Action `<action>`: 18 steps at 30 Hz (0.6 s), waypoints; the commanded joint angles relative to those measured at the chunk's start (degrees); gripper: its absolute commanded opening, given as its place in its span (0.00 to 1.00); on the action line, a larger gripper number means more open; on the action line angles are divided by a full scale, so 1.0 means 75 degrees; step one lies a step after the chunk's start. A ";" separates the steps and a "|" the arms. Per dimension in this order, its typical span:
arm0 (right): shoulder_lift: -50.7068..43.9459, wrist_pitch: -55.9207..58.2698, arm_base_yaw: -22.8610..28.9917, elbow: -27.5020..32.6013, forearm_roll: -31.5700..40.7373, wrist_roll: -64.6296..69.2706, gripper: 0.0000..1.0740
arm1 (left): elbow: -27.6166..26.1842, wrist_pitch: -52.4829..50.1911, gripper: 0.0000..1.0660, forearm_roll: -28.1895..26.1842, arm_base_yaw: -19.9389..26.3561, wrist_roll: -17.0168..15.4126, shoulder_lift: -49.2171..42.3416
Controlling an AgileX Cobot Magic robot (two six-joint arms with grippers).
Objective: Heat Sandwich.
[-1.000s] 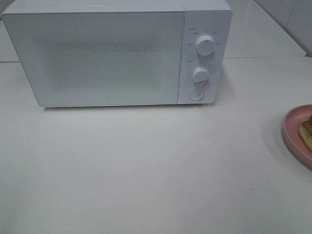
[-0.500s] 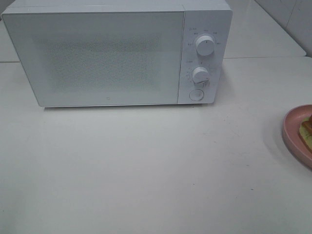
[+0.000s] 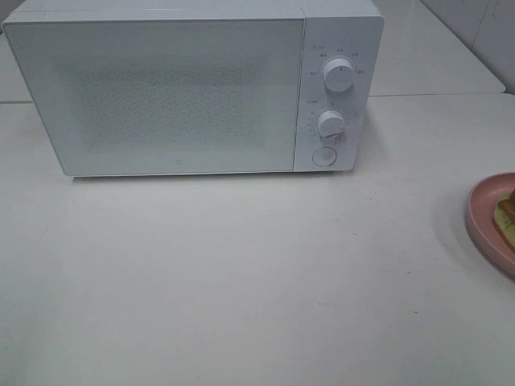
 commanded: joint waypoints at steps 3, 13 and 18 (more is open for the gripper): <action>-0.0199 -0.0038 0.0015 0.0015 -0.0046 -0.0031 0.54 | 0.0023 -0.0092 0.74 -0.0069 -0.0038 -0.0061 -0.0168; -0.0199 -0.0038 0.0015 0.0015 -0.0046 -0.0031 0.54 | 0.0023 -0.0092 0.74 -0.0069 -0.0038 -0.0061 -0.0168; -0.0199 -0.0038 0.0015 0.0015 -0.0046 -0.0031 0.54 | 0.0023 -0.0092 0.74 -0.0069 -0.0038 -0.0061 -0.0168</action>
